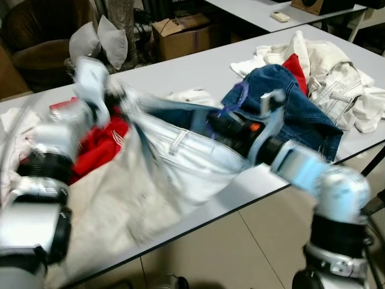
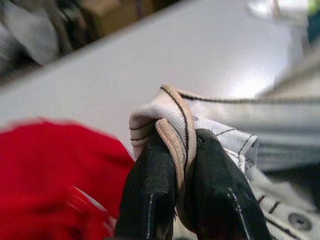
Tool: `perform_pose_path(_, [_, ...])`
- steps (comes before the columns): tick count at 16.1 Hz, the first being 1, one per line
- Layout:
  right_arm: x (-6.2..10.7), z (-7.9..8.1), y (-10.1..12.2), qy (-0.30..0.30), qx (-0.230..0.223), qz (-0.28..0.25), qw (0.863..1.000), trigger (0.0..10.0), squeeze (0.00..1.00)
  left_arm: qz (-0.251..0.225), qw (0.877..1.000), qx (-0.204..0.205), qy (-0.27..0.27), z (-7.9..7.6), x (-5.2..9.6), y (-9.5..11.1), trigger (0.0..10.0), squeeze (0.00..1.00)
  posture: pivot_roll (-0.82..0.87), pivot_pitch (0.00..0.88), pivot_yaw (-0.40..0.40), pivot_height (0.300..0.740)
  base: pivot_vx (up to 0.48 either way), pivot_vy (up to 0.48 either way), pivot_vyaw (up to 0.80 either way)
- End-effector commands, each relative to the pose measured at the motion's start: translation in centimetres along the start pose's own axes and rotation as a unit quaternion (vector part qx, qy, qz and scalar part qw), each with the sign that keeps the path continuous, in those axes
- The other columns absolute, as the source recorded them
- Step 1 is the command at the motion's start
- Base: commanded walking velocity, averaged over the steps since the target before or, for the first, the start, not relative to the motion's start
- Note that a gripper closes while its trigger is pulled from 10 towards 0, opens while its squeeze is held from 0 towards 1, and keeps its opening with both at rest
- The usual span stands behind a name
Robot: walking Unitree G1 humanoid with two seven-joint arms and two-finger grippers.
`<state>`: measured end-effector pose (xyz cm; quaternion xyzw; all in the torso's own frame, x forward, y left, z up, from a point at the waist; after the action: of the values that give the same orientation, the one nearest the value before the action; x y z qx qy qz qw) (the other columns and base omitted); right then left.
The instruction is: Hang hanger
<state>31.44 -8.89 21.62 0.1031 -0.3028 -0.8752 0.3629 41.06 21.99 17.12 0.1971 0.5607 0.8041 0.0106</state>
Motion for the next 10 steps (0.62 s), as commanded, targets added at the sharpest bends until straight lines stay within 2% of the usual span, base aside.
perform_pose_path(1, [1.2, 2.4, 2.4, 0.038, 0.02, -0.049, 0.998, 10.0, 0.0, 0.059, 0.998, -0.012, 0.013, 0.2, 0.4, -3.6, 0.0, 0.0, -0.12, 0.0, 0.138, 0.74, 0.0, 0.0, 0.0])
perform_pose_path(3, [1.3, 3.8, 3.7, 0.05, 0.033, -0.063, 0.996, 10.0, 0.0, 0.072, 0.997, 0.001, -0.037, -3.4, -0.2, -6.5, 0.0, 0.0, -0.13, 0.0, 0.131, 0.74, 0.0, 0.0, 0.0])
perform_pose_path(5, [1.2, 4.5, 4.5, 0.044, 0.054, -0.066, 0.995, 10.0, 0.0, 0.063, 0.994, 0.033, -0.084, -7.2, -0.4, -8.1, 0.0, 0.0, -0.14, 0.0, 0.114, 0.74, 0.0, 0.0, 0.0])
perform_pose_path(7, [0.7, 5.3, 5.6, 0.044, 0.07, -0.08, 0.993, 10.0, 0.0, 0.039, 0.991, 0.074, -0.104, -9.2, 0.2, -8.7, 0.0, 0.0, -0.14, 0.0, 0.1, 0.74, 0.0, 0.0, 0.0])
perform_pose_path(8, [0.6, 5.5, 5.8, 0.046, 0.073, -0.083, 0.993, 10.0, 0.0, 0.033, 0.99, 0.086, -0.106, -9.4, 0.5, -8.9, 0.0, 0.0, -0.14, 0.0, 0.093, 0.74, 0.0, 0.0, 0.0])
perform_pose_path(9, [0.4, 5.7, 5.8, 0.048, 0.075, -0.081, 0.993, 10.0, 0.0, 0.013, 0.989, 0.097, -0.108, -9.8, 1.0, -9.0, 0.6, 0.0, -0.14, 0.0, 0.084, 0.74, 0.0, 0.0, 0.0])
perform_pose_path(10, [0.3, 5.7, 5.7, 0.05, 0.074, -0.077, 0.993, 10.0, 0.0, -0.01, 0.989, 0.095, -0.111, -10.1, 1.5, -8.7, 9.3, 0.0, -0.13, 0.0, 0.075, 0.74, 0.0, 0.0, 0.0])
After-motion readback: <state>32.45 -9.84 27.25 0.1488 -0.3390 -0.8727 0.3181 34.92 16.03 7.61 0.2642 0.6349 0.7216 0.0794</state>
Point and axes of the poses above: a point about 5 cm out from each wrist's last joint towards the gripper, its own x axis pointing back from the gripper into the wrist, its own y axis along the axis of the wrist's last joint, z = x × y, the point moved 3 cm from there along -x, pointing out of the wrist towards the gripper, and after that the axes turned 12 degrees about -x, right-handed, at the moved point
